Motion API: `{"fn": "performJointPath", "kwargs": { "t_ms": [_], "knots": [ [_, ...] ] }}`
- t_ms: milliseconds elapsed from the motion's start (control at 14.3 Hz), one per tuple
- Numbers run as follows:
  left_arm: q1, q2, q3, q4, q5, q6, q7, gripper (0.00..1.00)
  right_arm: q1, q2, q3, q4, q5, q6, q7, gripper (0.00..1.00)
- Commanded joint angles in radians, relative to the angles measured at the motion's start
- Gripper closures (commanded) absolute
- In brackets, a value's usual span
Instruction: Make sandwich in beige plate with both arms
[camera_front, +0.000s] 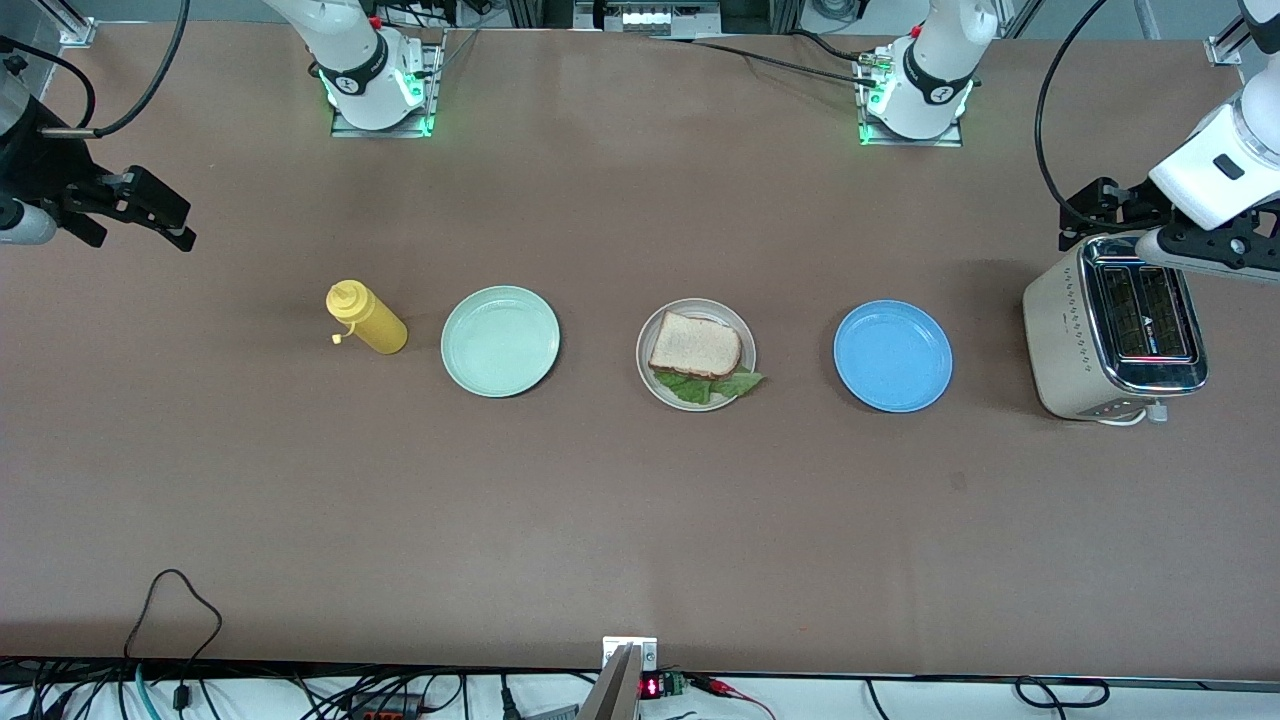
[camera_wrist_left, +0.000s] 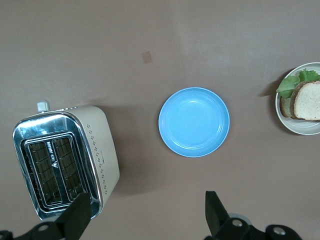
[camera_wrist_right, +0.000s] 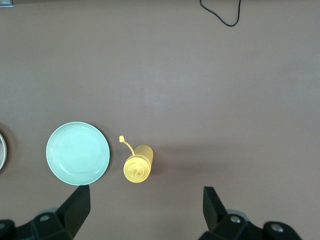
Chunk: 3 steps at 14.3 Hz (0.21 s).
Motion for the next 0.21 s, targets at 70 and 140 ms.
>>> {"fn": "performJointPath", "kwargs": {
  "t_ms": [70,140],
  "knots": [
    [0.006,0.015,0.000,0.034,-0.015,-0.025,0.001,0.00,0.004,-0.016,-0.003,-0.003,0.013,-0.001,-0.014,0.00],
    [0.006,0.015,0.000,0.034,-0.015,-0.025,0.001,0.00,0.004,-0.016,-0.005,-0.003,0.013,-0.001,-0.014,0.00]
  ]
}}
